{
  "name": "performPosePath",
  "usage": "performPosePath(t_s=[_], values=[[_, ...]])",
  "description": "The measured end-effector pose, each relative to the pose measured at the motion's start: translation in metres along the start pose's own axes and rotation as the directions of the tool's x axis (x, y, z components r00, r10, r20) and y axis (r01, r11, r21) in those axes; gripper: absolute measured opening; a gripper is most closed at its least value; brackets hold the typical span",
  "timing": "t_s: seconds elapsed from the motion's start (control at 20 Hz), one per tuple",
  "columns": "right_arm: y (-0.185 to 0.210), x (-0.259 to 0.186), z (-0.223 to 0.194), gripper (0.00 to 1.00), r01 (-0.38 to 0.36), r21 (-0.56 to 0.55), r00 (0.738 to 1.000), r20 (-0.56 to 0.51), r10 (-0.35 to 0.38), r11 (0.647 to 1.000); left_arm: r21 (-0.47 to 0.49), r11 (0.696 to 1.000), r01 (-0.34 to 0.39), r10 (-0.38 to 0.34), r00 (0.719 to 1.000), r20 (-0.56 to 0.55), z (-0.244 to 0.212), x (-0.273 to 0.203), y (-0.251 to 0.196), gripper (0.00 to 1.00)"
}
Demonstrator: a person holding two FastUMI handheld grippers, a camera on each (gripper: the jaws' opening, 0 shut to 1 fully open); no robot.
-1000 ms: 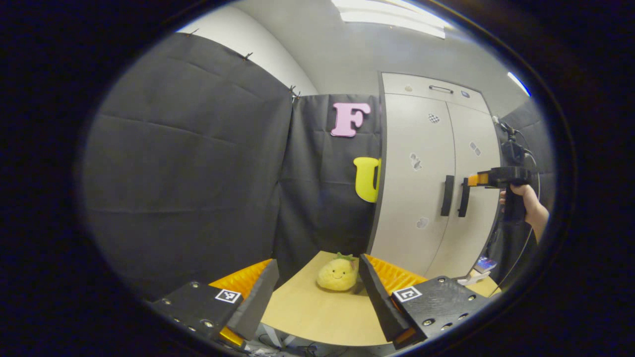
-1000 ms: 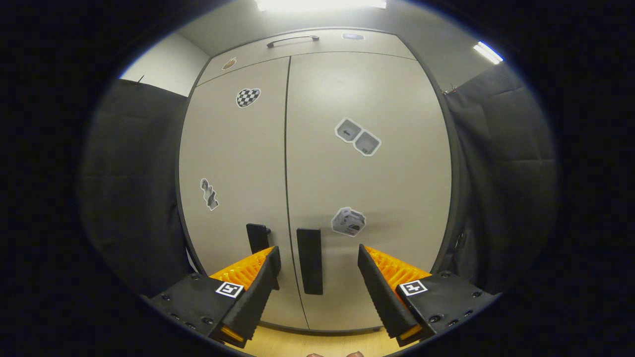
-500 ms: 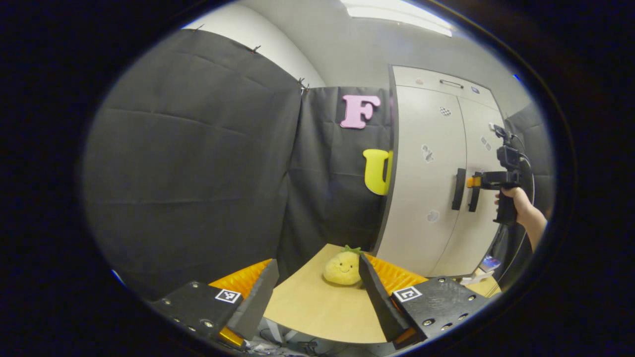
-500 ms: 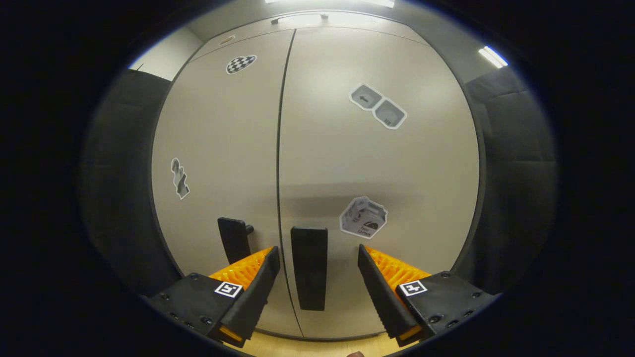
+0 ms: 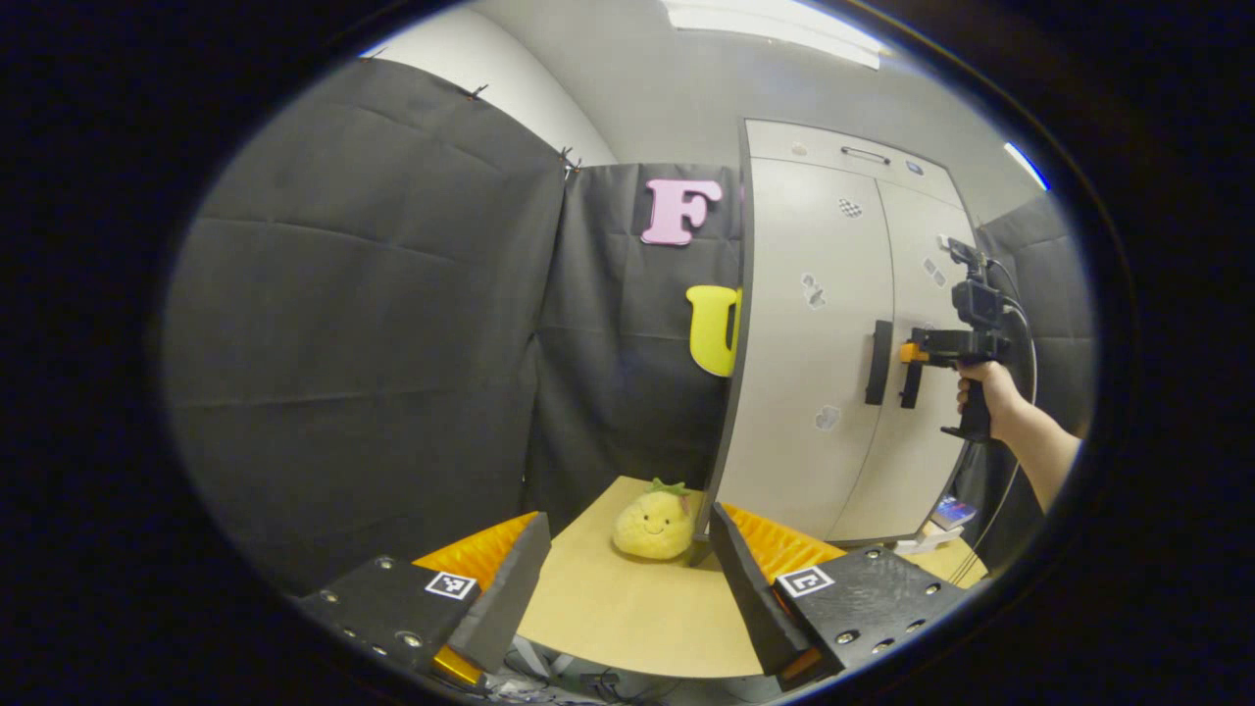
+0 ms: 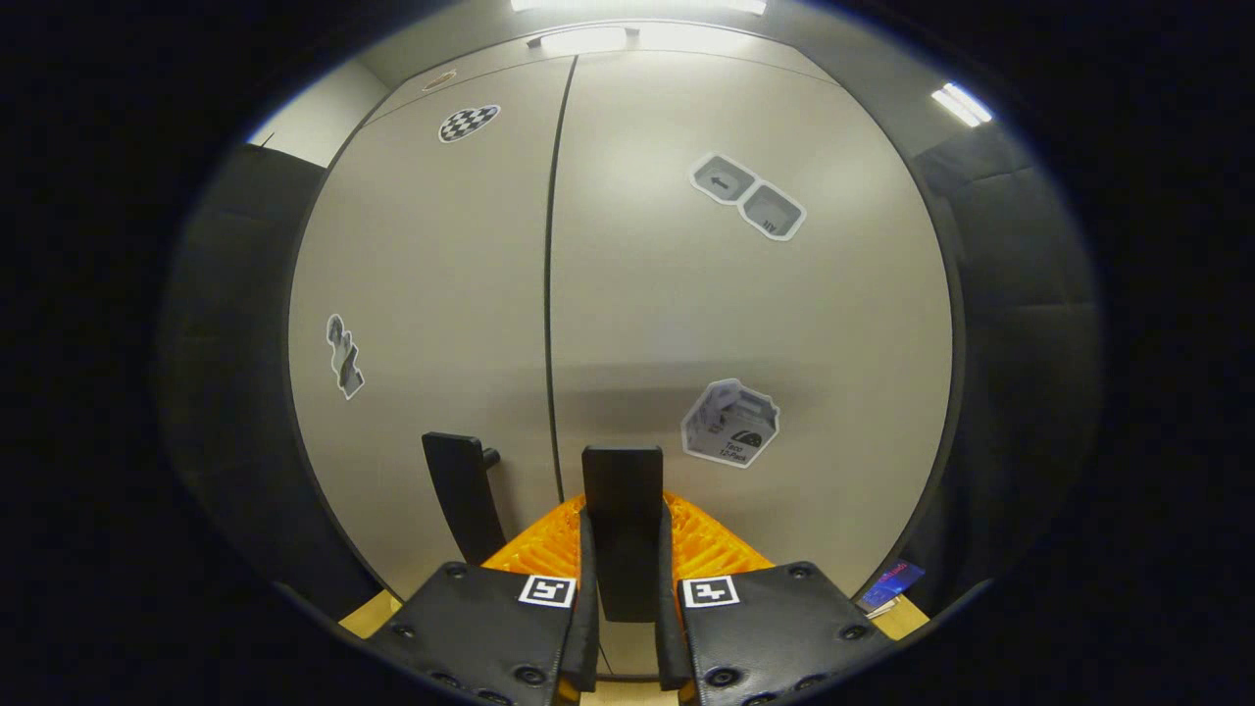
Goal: Open the right door of the double-door shoe cabinet with the right hand, and open the left door with the left hand.
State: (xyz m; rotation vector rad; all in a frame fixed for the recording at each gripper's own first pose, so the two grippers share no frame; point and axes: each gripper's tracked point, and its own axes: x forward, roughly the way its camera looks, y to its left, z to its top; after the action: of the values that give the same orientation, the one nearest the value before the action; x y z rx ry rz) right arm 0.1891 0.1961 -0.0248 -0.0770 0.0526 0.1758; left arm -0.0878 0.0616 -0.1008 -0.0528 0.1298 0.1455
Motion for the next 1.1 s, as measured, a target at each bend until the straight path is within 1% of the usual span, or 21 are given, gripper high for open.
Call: performPosePath(t_s=[0.05, 0.1, 0.15, 0.2, 0.35, 0.4, 0.45, 0.5, 0.55, 0.6, 0.7, 0.75, 0.8, 0.85, 1.1], values=[[-0.001, 0.001, 0.0, 0.2, -0.013, 0.006, 1.0, 0.003, 0.013, 1.0, -0.002, 1.0, 0.004, -0.004, 1.0, 0.002, 0.001, -0.001, -0.001, 0.95], [0.001, 0.001, -0.002, 0.16, -0.032, 0.003, 0.999, -0.009, 0.032, 0.999, -0.005, 1.0, 0.01, -0.01, 1.0, 0.0, 0.001, -0.002, -0.003, 0.94], [-0.001, 0.001, -0.001, 0.1, -0.039, 0.009, 0.999, -0.026, 0.039, 0.999, -0.005, 1.0, 0.015, -0.015, 1.0, -0.002, 0.0, -0.003, -0.005, 0.95], [0.0, -0.001, -0.001, 0.07, -0.041, 0.01, 0.999, -0.026, 0.041, 0.999, -0.003, 1.0, 0.018, -0.018, 1.0, -0.002, 0.0, -0.004, -0.006, 0.94], [0.0, -0.005, -0.002, 0.07, -0.042, -0.003, 0.999, -0.019, 0.042, 0.999, 0.002, 1.0, 0.022, -0.022, 1.0, -0.01, -0.003, -0.008, -0.006, 0.94], [0.0, -0.007, -0.002, 0.04, -0.046, 0.006, 0.999, -0.014, 0.046, 0.999, 0.0, 1.0, 0.024, -0.024, 1.0, -0.014, -0.004, -0.01, -0.006, 0.94], [0.001, -0.01, -0.002, 0.07, -0.053, 0.011, 0.998, -0.013, 0.054, 0.999, -0.004, 1.0, 0.027, -0.027, 0.999, -0.019, -0.005, -0.013, -0.006, 0.94], [0.0, -0.014, -0.002, 0.04, -0.063, 0.011, 0.998, -0.011, 0.063, 0.998, -0.007, 1.0, 0.031, -0.031, 0.999, -0.025, -0.005, -0.015, -0.007, 0.94], [0.0, -0.018, -0.003, 0.07, -0.071, 0.016, 0.997, -0.013, 0.071, 0.997, -0.008, 0.999, 0.035, -0.035, 0.999, -0.032, -0.008, -0.016, -0.008, 0.95], [-0.001, -0.024, -0.003, 0.04, -0.079, 0.021, 0.997, -0.011, 0.079, 0.997, -0.008, 0.999, 0.038, -0.038, 0.999, -0.038, -0.009, -0.016, -0.01, 0.94], [-0.004, -0.035, -0.003, 0.04, -0.091, 0.02, 0.996, -0.011, 0.091, 0.996, -0.004, 0.999, 0.044, -0.044, 0.997, -0.057, -0.015, -0.016, -0.015, 0.94], [-0.006, -0.041, -0.002, 0.07, -0.097, 0.022, 0.995, -0.011, 0.097, 0.995, 0.009, 0.999, 0.048, -0.047, 0.997, -0.068, -0.019, -0.016, -0.019, 0.94], [-0.008, -0.047, -0.003, 0.04, -0.105, 0.024, 0.994, -0.012, 0.105, 0.994, 0.022, 0.998, 0.052, -0.05, 0.996, -0.08, -0.023, -0.017, -0.024, 0.94], [-0.01, -0.053, -0.003, 0.07, -0.111, 0.03, 0.994, -0.012, 0.111, 0.993, 0.029, 0.998, 0.061, -0.059, 0.994, -0.089, -0.027, -0.019, -0.031, 0.95], [-0.022, -0.084, -0.006, 0.07, -0.125, 0.041, 0.992, -0.007, 0.125, 0.991, 0.015, 0.988, 0.154, -0.151, 0.98, -0.131, -0.044, -0.024, -0.069, 0.95]])
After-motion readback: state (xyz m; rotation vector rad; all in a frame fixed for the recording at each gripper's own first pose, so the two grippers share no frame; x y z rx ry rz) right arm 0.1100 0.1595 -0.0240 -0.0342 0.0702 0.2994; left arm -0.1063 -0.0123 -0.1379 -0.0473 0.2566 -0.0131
